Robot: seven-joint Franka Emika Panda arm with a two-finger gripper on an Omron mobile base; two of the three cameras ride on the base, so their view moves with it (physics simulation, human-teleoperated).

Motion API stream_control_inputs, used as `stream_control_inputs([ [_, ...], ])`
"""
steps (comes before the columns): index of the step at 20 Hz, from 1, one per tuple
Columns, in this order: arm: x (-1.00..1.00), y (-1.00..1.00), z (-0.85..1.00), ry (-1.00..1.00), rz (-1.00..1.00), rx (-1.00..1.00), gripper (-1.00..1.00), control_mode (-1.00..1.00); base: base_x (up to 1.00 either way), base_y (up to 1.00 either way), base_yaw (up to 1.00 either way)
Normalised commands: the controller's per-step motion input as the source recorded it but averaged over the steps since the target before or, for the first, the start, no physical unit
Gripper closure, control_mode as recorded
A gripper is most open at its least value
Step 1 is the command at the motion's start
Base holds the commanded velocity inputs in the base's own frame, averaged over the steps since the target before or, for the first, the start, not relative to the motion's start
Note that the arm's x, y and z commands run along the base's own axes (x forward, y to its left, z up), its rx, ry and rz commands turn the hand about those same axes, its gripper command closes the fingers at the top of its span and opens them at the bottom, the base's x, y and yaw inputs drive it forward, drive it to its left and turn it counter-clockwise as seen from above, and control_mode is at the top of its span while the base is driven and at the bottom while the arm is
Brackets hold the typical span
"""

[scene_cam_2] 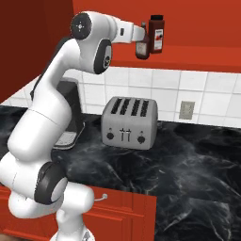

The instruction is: Collect the paprika, ketchup, and shaker from the cabinet and place them next to the stove.

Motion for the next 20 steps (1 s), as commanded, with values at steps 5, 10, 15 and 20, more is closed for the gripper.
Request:
stream_control_inputs([
  [5, 0.36, -0.12, 0.00, 0.00, 0.00, 0.00, -1.00, -1.00, 0.00, 0.00, 0.00],
  [10, 0.34, -0.19, 0.00, 0.00, 0.00, 0.00, -1.00, -1.00, 0.00, 0.00, 0.00],
  [15, 0.33, -0.17, 0.00, 0.00, 0.00, 0.00, -1.00, -1.00, 0.00, 0.00, 0.00],
  [20, 0.31, -0.13, 0.00, 0.04, 0.00, 0.00, -1.00, -1.00, 0.00, 0.00, 0.00],
])
